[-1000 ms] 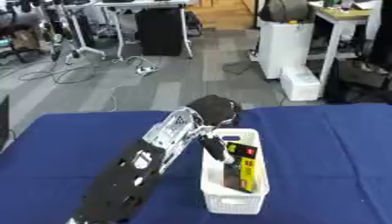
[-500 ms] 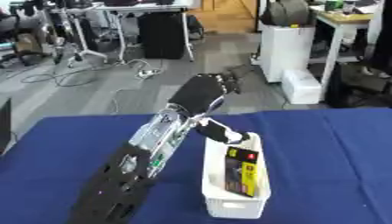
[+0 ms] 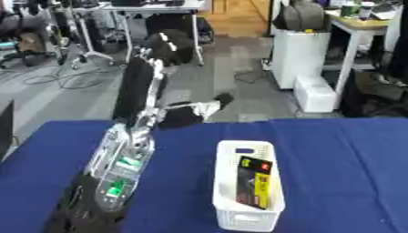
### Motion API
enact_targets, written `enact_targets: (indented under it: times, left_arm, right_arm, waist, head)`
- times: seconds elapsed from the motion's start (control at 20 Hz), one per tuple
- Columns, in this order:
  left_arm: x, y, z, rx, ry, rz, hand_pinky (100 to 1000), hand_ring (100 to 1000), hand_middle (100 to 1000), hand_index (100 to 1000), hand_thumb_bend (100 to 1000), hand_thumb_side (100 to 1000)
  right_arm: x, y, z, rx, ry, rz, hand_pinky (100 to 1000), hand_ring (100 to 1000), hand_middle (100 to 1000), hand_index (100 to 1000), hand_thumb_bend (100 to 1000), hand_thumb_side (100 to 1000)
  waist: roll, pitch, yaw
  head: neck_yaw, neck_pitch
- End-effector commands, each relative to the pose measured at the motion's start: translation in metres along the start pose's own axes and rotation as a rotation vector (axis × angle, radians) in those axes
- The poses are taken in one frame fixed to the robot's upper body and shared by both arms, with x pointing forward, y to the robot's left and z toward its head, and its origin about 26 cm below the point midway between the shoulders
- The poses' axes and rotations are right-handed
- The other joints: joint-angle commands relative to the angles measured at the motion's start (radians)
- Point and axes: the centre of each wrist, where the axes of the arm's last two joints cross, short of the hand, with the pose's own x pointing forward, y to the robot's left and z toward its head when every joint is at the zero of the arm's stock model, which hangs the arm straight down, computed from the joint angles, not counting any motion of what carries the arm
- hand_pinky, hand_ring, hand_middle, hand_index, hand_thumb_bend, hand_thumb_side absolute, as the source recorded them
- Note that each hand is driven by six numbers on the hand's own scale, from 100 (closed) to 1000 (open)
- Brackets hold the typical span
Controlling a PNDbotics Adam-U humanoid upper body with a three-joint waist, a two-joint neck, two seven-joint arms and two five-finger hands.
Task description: Pick up objects on the table and place them in the box.
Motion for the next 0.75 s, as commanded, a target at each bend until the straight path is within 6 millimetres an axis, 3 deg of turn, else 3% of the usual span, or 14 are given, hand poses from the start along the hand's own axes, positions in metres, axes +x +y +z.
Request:
enact_targets:
  times: [0.05, 0.3, 0.55, 0.75]
  left_arm:
    - [0.004, 0.019, 0.0, 0.165, 0.001, 0.079, 494, 510, 711, 746, 704, 489]
    - [-0.002, 0.021, 0.012, 0.204, 0.05, 0.138, 487, 492, 712, 747, 681, 521]
    - [-0.003, 0.019, 0.015, 0.182, 0.046, 0.137, 489, 494, 713, 745, 681, 518]
    - [-0.004, 0.017, 0.019, 0.155, 0.046, 0.143, 490, 496, 716, 745, 677, 519]
  right_arm:
    - [0.007, -0.004, -0.002, 0.023, -0.018, 0.048, 236, 465, 547, 544, 100, 1000]
    - [0.007, -0.005, 0.007, 0.02, -0.013, 0.087, 230, 465, 548, 544, 100, 1000]
    - [0.005, -0.003, 0.01, 0.037, -0.01, 0.102, 222, 466, 549, 545, 100, 1000]
    - [0.004, -0.002, 0.009, 0.043, -0.012, 0.101, 226, 466, 549, 545, 100, 1000]
  waist:
    - [-0.01, 0.0, 0.011]
    - [-0.019, 0.007, 0.035]
    - [-0.019, 0.013, 0.048]
    - [-0.016, 0.014, 0.048]
  head:
    - [-0.021, 0.002]
    - [-0.038, 0.015]
    - [-0.012, 0.031]
    - [0.004, 0.026]
